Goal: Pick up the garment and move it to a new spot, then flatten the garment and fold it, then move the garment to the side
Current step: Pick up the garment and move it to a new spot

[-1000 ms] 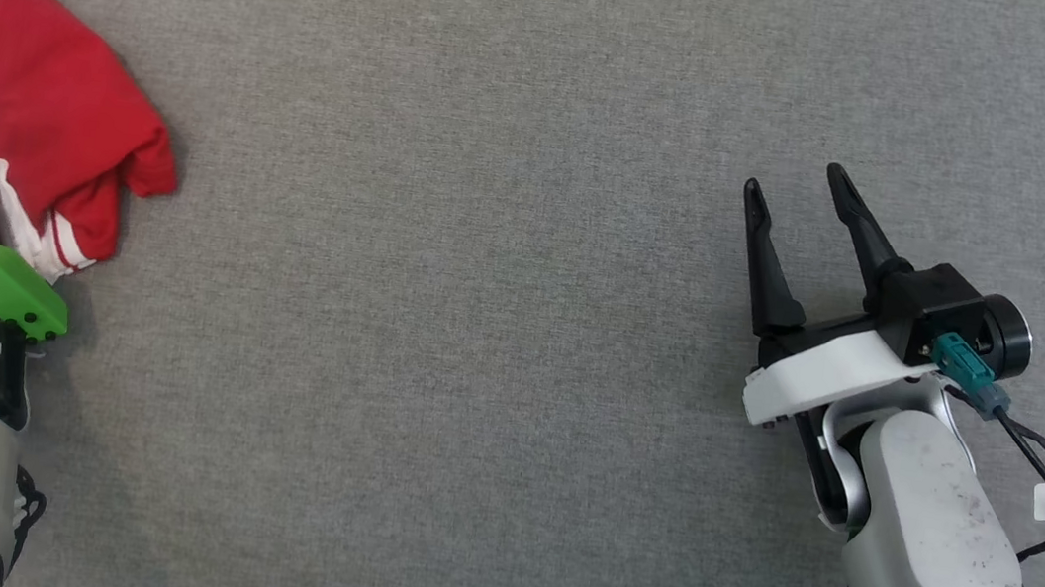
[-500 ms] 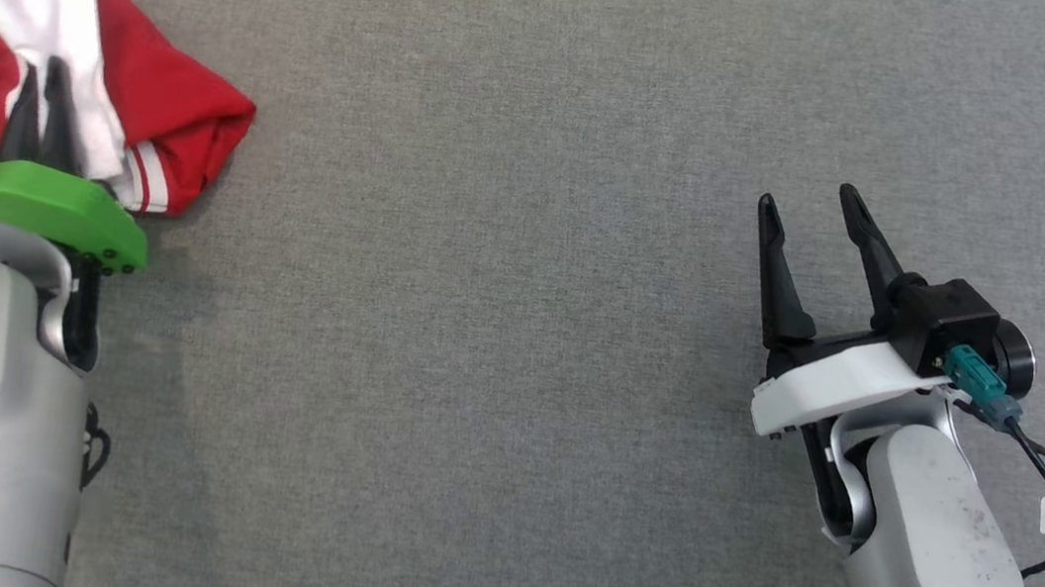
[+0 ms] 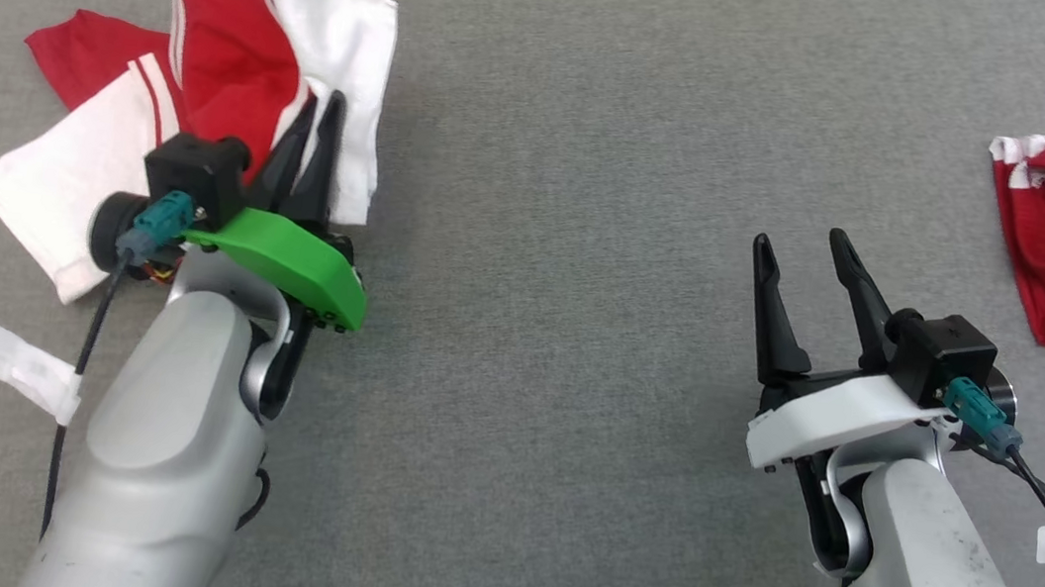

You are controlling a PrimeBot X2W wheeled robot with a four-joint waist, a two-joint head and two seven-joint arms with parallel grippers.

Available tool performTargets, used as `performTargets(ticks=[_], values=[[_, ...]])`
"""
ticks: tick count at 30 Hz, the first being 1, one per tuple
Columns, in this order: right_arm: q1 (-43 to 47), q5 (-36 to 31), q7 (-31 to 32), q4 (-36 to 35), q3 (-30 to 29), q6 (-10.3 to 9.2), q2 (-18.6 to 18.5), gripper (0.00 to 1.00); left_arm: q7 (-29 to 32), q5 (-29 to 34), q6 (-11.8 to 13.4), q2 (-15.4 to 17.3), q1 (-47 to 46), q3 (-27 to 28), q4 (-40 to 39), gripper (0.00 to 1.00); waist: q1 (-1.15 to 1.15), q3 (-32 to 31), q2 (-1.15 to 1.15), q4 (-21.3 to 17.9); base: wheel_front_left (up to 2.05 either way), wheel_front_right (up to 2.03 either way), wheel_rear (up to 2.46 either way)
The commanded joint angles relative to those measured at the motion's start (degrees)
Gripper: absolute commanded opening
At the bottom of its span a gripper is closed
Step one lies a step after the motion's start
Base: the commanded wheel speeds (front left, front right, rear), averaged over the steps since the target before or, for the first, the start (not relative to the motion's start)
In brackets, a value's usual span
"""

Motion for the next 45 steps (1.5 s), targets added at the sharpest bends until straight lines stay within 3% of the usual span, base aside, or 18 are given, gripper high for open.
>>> performTargets(ticks=[1, 9, 15, 17, 18, 22, 31, 45], values=[[0.9, 0.7, -0.2, 0.1, -0.1, -0.08, 0.0, 1.00, 0.0, -0.9, -0.1, 0.0, 1.0, -1.3, -0.4, 0.00, 0.00, -1.8, 0.00, -4.1, 0.00, 0.00, 0.00], [2.0, 1.7, -0.2, 0.4, 0.7, -0.08, 0.0, 1.00, 0.0, -5.6, -0.1, -0.4, 3.4, -14.4, -1.1, 0.00, 0.00, -2.6, 0.00, -8.7, 0.00, 0.00, 0.00], [2.5, 2.1, -0.2, 0.7, 1.0, -0.08, 0.0, 1.00, 0.0, -8.7, -0.1, -0.3, 4.3, -20.9, -1.7, 0.00, 0.00, -3.1, 0.00, -9.6, 0.00, 0.00, 0.00], [2.6, 1.8, -0.2, 0.7, 1.1, -0.08, 0.0, 1.00, 0.0, -8.6, 0.5, -0.2, 4.4, -21.6, -1.4, 0.80, 0.00, -3.3, 0.00, -9.5, 0.00, 0.00, 0.00], [2.6, 1.6, -0.2, 0.8, 0.9, -0.08, 0.0, 1.00, 0.0, -8.5, 1.0, -0.3, 4.6, -21.6, -1.2, 1.00, 0.00, -3.5, 0.00, -9.3, 0.00, 0.00, 0.00], [2.9, 1.2, -0.2, 0.8, 0.6, -0.08, 0.0, 1.00, 0.0, -8.1, 2.7, -0.3, 5.8, -19.6, -1.8, 1.00, 0.00, -4.3, 0.00, -8.2, 0.00, 0.00, 0.00], [4.4, 0.8, -0.2, 1.2, 0.9, -0.08, 0.0, 1.00, 0.0, -1.4, 7.3, 0.6, 13.0, -8.6, -6.1, 1.00, 0.00, -7.6, 0.00, -3.9, 0.00, 0.00, 0.00], [7.4, -0.2, -0.2, 3.4, 0.3, -0.08, -0.1, 1.00, 0.0, 6.8, 9.1, 0.3, 27.1, 6.0, -14.2, 1.00, 0.00, -12.5, 0.00, 2.3, 0.00, 0.00, 0.00]])
